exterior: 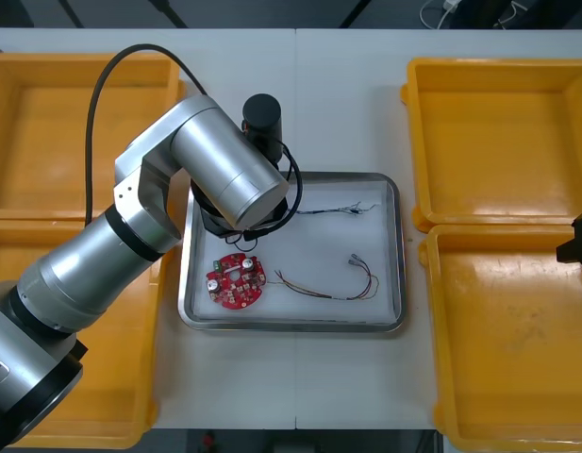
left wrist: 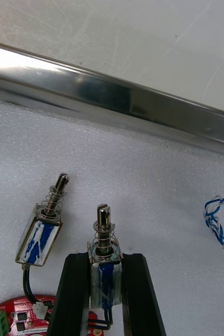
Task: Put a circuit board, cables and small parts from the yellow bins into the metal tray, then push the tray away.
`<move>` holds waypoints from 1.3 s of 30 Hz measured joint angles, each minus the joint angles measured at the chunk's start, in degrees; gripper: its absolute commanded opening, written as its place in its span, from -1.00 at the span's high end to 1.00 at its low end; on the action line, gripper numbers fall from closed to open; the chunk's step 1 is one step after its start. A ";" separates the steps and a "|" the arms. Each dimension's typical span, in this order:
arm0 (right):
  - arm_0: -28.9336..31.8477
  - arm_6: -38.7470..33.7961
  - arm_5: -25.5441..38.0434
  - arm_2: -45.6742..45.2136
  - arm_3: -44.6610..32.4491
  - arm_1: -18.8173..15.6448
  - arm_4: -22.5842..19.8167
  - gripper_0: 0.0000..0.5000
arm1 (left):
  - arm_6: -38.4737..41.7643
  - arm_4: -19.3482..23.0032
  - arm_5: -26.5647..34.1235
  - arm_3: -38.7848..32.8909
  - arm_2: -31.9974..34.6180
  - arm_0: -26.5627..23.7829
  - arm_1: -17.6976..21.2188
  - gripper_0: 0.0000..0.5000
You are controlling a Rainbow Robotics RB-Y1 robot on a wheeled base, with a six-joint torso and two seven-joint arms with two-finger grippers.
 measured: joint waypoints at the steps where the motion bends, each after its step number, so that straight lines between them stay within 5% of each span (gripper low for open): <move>1: 0.00 0.00 0.00 0.00 0.00 0.00 0.00 -1.00 | 0.00 0.08 -0.23 0.13 -0.09 0.00 0.00 1.00; 13: 0.00 0.00 0.00 0.00 0.00 0.00 0.00 -1.00 | 0.01 0.43 -3.52 3.07 -1.29 0.00 -0.01 0.97; 31: 0.00 0.00 0.00 0.00 0.00 0.00 0.00 -1.00 | 0.02 -0.49 -3.16 2.19 -1.29 0.00 -0.02 -0.27; 39: 0.00 0.00 0.00 0.00 0.00 0.00 0.00 -1.00 | 0.01 -0.62 3.88 -4.66 -0.33 0.00 -0.01 -0.54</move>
